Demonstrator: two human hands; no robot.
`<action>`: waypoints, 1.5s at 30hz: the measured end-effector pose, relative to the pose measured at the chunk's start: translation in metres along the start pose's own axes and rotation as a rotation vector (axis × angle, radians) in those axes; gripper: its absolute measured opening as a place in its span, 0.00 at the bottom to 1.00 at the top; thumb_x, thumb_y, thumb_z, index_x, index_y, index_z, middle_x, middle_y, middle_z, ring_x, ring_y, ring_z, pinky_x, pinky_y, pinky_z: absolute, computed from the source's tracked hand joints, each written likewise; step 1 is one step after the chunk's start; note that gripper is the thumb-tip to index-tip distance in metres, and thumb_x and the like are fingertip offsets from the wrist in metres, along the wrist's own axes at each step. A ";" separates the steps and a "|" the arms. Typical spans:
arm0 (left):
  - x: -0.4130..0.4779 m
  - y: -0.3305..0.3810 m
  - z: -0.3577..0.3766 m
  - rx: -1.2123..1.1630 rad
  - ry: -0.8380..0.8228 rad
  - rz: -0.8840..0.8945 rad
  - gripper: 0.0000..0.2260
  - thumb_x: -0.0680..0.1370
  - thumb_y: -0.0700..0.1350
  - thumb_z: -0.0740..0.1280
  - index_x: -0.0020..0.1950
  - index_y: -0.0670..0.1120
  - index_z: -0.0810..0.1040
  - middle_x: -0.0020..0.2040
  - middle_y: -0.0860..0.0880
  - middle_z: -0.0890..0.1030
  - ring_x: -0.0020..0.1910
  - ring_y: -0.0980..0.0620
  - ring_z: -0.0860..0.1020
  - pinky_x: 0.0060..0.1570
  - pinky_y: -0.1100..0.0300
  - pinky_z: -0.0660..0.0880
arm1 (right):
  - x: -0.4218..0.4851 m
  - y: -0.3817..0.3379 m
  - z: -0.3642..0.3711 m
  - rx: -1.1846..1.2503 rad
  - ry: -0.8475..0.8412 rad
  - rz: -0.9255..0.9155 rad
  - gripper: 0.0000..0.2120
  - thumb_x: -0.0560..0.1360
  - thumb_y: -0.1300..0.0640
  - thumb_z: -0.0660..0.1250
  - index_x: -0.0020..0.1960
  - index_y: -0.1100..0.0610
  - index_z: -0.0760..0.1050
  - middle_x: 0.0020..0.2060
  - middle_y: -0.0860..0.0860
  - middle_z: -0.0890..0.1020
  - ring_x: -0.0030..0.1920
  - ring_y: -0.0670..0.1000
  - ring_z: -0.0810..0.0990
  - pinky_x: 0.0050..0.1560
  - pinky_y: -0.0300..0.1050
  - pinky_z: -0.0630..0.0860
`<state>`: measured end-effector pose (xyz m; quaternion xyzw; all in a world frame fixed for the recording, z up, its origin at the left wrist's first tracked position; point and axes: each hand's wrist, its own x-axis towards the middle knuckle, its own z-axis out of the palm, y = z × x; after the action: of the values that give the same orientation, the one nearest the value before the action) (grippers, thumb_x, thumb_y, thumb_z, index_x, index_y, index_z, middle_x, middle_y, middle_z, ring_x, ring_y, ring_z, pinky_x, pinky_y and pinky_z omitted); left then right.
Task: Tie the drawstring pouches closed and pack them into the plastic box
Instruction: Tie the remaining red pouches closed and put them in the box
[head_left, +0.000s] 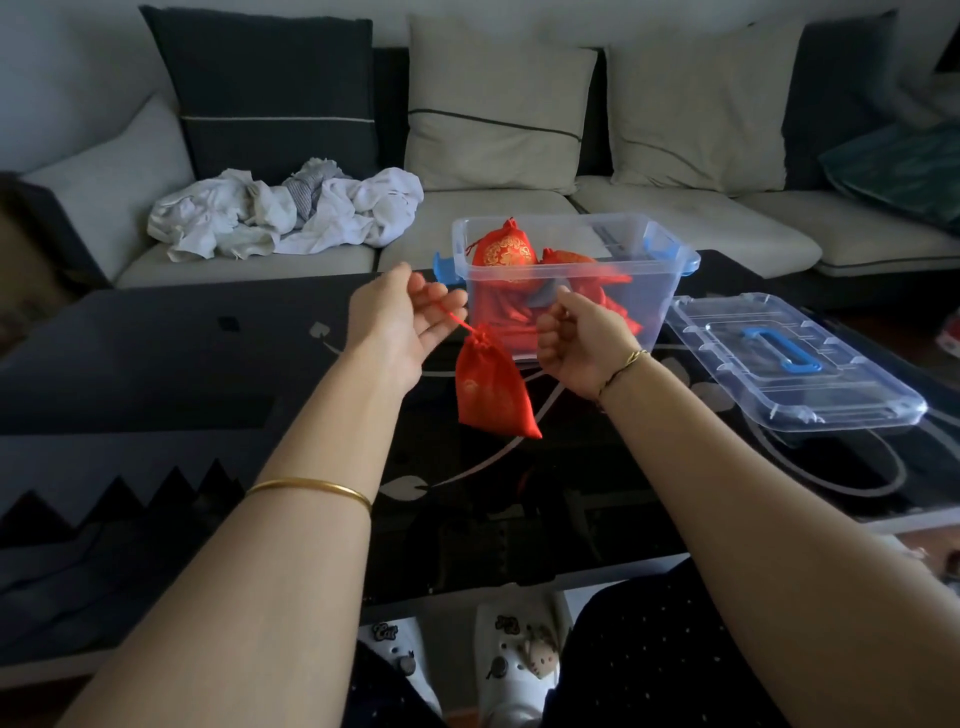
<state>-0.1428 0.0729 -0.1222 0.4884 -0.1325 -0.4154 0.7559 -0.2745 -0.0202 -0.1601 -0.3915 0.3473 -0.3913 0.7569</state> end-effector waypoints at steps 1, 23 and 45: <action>0.000 0.000 0.001 0.052 -0.055 0.009 0.15 0.81 0.45 0.58 0.36 0.43 0.71 0.25 0.49 0.75 0.26 0.53 0.78 0.40 0.55 0.80 | -0.001 -0.002 0.002 -0.004 -0.019 -0.041 0.18 0.80 0.53 0.58 0.32 0.55 0.66 0.22 0.49 0.73 0.23 0.45 0.68 0.25 0.35 0.66; 0.001 -0.012 0.000 0.783 -0.244 0.199 0.07 0.77 0.40 0.66 0.40 0.46 0.76 0.34 0.48 0.79 0.31 0.54 0.76 0.36 0.60 0.76 | -0.023 -0.008 0.022 -0.628 -0.173 -0.324 0.07 0.74 0.71 0.57 0.43 0.62 0.70 0.34 0.59 0.77 0.31 0.53 0.77 0.29 0.38 0.75; -0.002 -0.009 0.001 0.863 -0.098 0.295 0.08 0.74 0.37 0.70 0.35 0.45 0.78 0.31 0.45 0.79 0.28 0.50 0.78 0.40 0.54 0.81 | -0.032 -0.001 0.028 -1.265 -0.148 -0.860 0.08 0.73 0.58 0.68 0.49 0.58 0.83 0.40 0.47 0.77 0.43 0.45 0.73 0.48 0.42 0.72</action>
<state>-0.1487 0.0718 -0.1287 0.7143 -0.3972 -0.2328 0.5271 -0.2658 0.0156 -0.1392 -0.8758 0.2705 -0.3509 0.1916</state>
